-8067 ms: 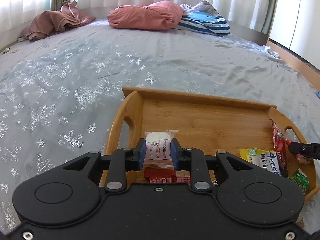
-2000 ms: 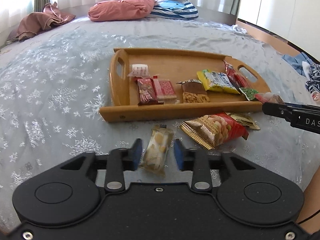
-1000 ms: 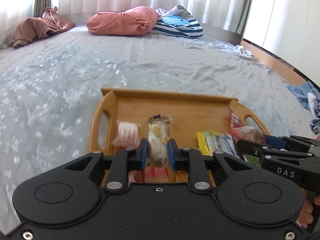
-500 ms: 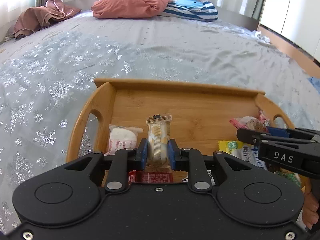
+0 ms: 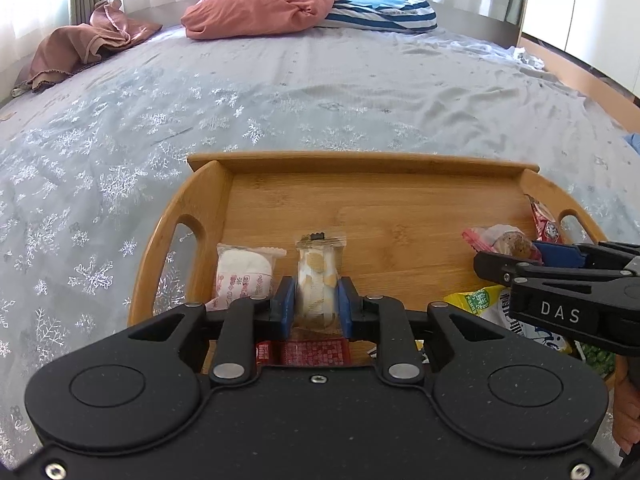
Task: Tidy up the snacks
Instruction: 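Open both tools to drop the wafer bar and pink-trimmed bag onto the tray, then move both tools back to the last snacks in front of the tray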
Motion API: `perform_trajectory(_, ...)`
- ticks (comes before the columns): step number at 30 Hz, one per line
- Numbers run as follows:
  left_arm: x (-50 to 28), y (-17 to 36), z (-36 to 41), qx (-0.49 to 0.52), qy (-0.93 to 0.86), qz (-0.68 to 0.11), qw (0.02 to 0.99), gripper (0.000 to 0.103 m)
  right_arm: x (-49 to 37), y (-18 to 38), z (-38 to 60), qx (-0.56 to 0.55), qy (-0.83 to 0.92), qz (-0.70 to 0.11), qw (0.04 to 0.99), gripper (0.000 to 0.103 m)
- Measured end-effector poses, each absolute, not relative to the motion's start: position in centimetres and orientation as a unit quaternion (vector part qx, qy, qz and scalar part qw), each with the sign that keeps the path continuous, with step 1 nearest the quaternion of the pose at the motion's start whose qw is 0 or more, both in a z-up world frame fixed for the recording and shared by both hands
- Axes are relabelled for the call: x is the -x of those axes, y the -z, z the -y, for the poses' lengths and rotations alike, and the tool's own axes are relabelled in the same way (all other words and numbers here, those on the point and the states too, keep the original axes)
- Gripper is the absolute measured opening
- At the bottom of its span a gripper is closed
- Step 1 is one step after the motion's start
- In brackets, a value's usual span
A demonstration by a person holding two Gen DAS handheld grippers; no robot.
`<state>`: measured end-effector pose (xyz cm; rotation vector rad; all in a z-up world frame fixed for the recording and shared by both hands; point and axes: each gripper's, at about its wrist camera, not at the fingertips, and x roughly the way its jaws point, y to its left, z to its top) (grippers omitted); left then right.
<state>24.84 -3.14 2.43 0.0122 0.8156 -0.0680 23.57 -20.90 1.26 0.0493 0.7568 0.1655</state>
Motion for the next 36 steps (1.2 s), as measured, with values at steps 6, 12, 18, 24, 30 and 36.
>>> perform_trajectory(6, -24.0, -3.0, 3.0, -0.009, 0.033, -0.391, 0.920, 0.038, -23.0, -1.8, 21.0, -0.039, -0.086, -0.366, 0.926, 0.079)
perform_trajectory(12, -21.9, -4.5, 2.8, -0.018, 0.038, -0.374, 0.927, 0.056, -21.3, -3.6, 21.7, -0.048, -0.095, -0.347, 0.932, 0.084)
perform_trajectory(18, -19.0, -6.2, 2.3, -0.015, 0.048, -0.359, 0.932, 0.082, -18.7, -5.4, 22.0, -0.031, -0.107, -0.323, 0.940, 0.089)
perform_trajectory(24, -15.2, -7.3, 2.5, -0.035, 0.072, -0.346, 0.935, 0.087, -15.3, -6.0, 22.3, -0.012, -0.115, -0.301, 0.947, 0.092)
perform_trajectory(30, -11.9, -7.8, 2.4, -0.022, 0.094, -0.341, 0.935, 0.090, -12.4, -5.9, 22.8, -0.009, -0.115, -0.290, 0.950, 0.096)
perform_trajectory(36, -9.4, -7.5, 2.4, -0.011, 0.105, -0.348, 0.932, 0.090, -9.7, -5.4, 23.1, 0.000, -0.119, -0.284, 0.951, 0.100)
